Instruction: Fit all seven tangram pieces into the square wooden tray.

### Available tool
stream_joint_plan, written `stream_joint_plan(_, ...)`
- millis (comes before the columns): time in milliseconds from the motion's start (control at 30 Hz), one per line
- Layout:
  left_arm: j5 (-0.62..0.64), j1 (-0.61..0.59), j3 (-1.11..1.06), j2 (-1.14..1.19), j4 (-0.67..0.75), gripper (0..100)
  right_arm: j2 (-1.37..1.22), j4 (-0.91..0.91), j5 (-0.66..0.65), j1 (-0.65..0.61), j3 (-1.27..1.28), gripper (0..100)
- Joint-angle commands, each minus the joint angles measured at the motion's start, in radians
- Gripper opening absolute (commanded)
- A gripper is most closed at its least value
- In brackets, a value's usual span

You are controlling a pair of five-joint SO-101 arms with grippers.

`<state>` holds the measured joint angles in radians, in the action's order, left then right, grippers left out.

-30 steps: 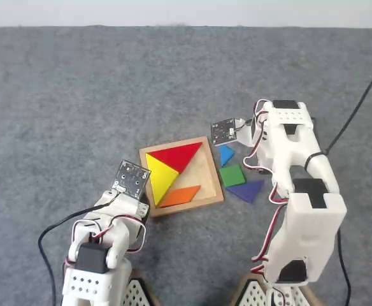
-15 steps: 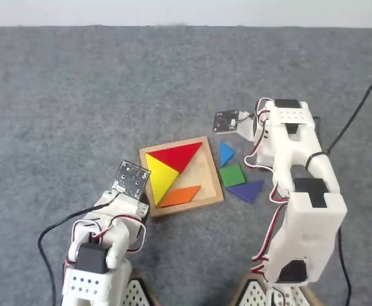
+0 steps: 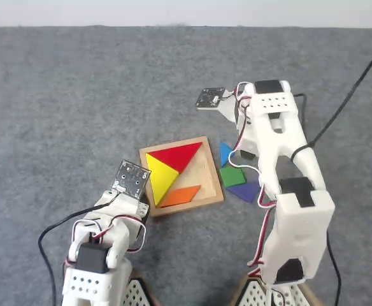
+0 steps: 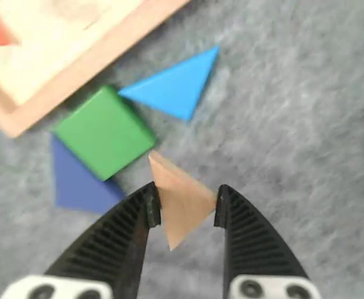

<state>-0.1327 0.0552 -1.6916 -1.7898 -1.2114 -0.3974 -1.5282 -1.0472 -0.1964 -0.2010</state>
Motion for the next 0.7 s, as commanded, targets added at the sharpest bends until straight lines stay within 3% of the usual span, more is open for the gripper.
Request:
stream_joint_plan(0, 0.014, 0.002, 0.007, 0.002, -0.005, 9, 0.186, -0.059, 0.014, -0.042, -0.023, 5.4)
stream_joint_plan(167, 0.014, 0.002, 0.007, 0.002, -0.005, 9, 0.452, 0.018, 0.055, -0.2, 0.238, 3.8)
stream_joint_plan(333, 0.014, 0.002, 0.007, 0.002, -0.005, 9, 0.682, 0.266, 0.072, -0.398, 0.603, 6.1)
stream_joint_plan(467, 0.014, 0.002, 0.007, 0.002, -0.005, 9, 0.654, 0.381, 0.149, -0.483, 0.667, 6.9)
stream_joint_plan(667, 0.014, 0.002, 0.007, 0.002, -0.005, 9, 0.412, 0.394, 0.175, -0.521, 0.514, 6.9)
